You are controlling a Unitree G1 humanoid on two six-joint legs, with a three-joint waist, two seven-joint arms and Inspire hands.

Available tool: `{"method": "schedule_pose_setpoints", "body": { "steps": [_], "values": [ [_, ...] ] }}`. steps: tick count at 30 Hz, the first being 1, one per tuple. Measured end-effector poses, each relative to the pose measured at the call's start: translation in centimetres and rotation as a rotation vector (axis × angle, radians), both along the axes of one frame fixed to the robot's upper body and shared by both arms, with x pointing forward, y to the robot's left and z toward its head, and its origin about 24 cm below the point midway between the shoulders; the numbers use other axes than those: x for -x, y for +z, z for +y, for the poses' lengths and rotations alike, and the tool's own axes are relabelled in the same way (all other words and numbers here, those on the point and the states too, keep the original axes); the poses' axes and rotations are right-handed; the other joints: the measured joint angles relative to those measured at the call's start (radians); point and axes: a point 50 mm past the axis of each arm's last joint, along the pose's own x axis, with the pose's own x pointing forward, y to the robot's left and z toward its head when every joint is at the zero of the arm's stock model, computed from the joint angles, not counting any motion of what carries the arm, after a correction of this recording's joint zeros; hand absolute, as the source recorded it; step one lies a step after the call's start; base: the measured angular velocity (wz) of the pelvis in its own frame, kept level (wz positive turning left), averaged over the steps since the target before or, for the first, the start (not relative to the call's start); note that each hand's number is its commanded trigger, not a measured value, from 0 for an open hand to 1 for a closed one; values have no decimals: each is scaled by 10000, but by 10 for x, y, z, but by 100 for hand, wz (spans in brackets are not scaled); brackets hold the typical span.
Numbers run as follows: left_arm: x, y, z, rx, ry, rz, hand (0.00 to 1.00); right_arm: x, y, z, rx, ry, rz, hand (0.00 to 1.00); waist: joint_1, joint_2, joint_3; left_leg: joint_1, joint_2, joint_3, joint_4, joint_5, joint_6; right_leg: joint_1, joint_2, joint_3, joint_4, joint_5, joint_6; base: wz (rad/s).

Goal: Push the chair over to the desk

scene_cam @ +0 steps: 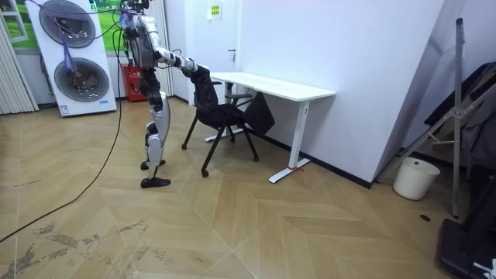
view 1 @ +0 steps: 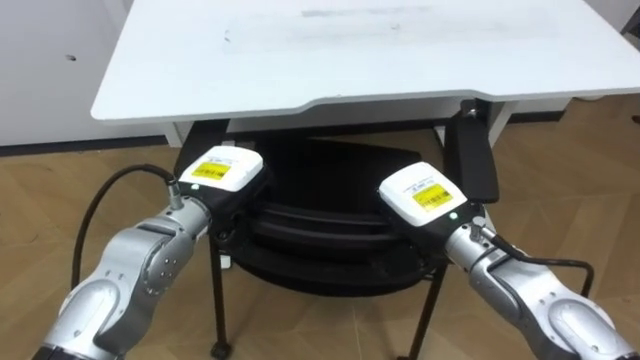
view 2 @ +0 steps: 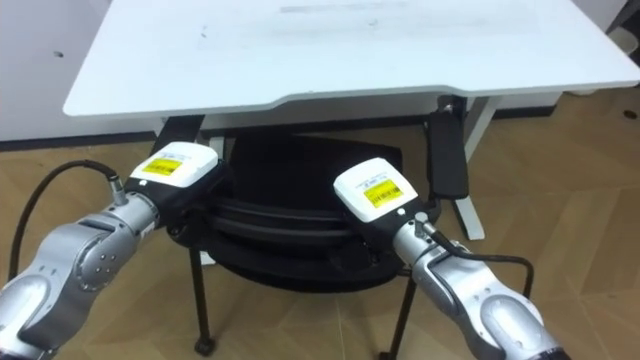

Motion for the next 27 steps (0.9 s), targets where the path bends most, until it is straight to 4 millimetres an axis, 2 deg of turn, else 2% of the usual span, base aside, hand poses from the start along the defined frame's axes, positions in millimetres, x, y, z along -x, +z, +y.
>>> {"method": "schedule_pose_setpoints", "body": {
  "steps": [4, 8, 19, 20, 21, 22, 23, 27],
  "values": [
    [2, -2, 0, -19, 25, 209, 100, 2, -1, 0, 32, -8, 114, 100, -11, 53, -111, 15, 0, -15, -2, 0, 0, 6, 2, 22, -1, 0, 0, 0],
    [4, -5, -1, -62, 59, 313, 100, 5, -3, 0, 61, -24, 261, 100, -111, 70, -120, 190, -32, -158, -73, 0, 0, 253, 13, -2, -84, 0, 0, 7],
    [8, -6, 0, -19, 113, 353, 100, 6, -2, 1, 88, 67, 230, 100, -176, 126, -87, 337, -88, -125, -223, 3, -4, 349, -12, 54, -181, 0, 0, 0],
    [8, -6, 0, -19, 115, 348, 25, 6, -2, 1, 86, 69, 228, 98, -179, 127, -86, 337, -90, -125, -225, 3, -4, 350, -14, 52, -182, 0, 0, 0],
    [8, -6, 0, -25, 116, 346, 0, 6, -2, 1, 85, 72, 224, 25, -184, 131, -83, 338, -90, -127, -227, 3, -4, 352, -14, 49, -183, 0, 1, 0],
    [8, -6, 0, -27, 116, 349, 0, 6, -2, 1, 86, 73, 222, 7, -187, 133, -81, 337, -90, -130, -231, 3, -4, 352, -13, 46, -183, 0, 1, 0],
    [8, -5, 0, -27, 120, 333, 0, 6, -2, 1, 87, 77, 215, 0, -204, 139, -73, 336, -91, -133, -232, 3, -4, 352, -14, 43, -183, 0, 0, 0],
    [7, -3, 1, -6, 208, 342, 0, 4, 0, 2, 30, 13, 249, 0, -240, 157, -59, 336, -99, -134, -240, 3, -4, 350, -21, 43, -179, 0, 1, 0]
  ]
}}
